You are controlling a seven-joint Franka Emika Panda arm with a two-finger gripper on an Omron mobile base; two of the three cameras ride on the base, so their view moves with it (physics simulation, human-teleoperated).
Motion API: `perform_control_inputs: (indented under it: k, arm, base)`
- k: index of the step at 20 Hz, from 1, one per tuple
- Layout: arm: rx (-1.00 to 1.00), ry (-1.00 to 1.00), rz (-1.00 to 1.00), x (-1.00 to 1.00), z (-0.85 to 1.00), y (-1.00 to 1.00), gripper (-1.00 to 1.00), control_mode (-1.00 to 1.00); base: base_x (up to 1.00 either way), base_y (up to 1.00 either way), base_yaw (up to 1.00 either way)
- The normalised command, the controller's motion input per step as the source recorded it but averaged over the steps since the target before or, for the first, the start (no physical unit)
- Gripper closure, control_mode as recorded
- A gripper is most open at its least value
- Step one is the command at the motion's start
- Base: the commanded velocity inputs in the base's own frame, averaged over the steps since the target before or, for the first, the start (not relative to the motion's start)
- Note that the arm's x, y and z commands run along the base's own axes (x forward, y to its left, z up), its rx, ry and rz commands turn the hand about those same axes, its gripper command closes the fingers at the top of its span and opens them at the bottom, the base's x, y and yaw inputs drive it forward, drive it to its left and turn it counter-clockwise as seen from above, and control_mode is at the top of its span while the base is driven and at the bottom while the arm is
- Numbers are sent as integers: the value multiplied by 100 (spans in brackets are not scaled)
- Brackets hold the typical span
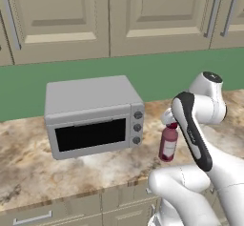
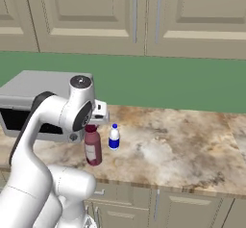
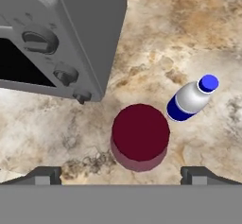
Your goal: Move the drinks to the dining counter.
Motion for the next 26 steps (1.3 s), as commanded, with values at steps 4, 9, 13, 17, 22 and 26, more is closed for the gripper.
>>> perform_control_inputs:
  k: [4,9,13,17,22,26]
  arm:
    - [0,3,2,14,-23,0,-100,-100]
    - [0,2,2,15,-23,0,-100,-100]
    - [0,1,3,18,-24,0,-100,-100]
    - [0,0,3,16,-17,-5,-100,-100]
    - [0,0,3,7,-19,-6,-100,-100]
    - [0,0,3,0,-26,-2,-100,-100]
  base:
    - [0,0,0]
    - [0,0,0]
    - [0,0,0]
    - [0,0,0]
    - [0,0,0]
    - [0,0,0]
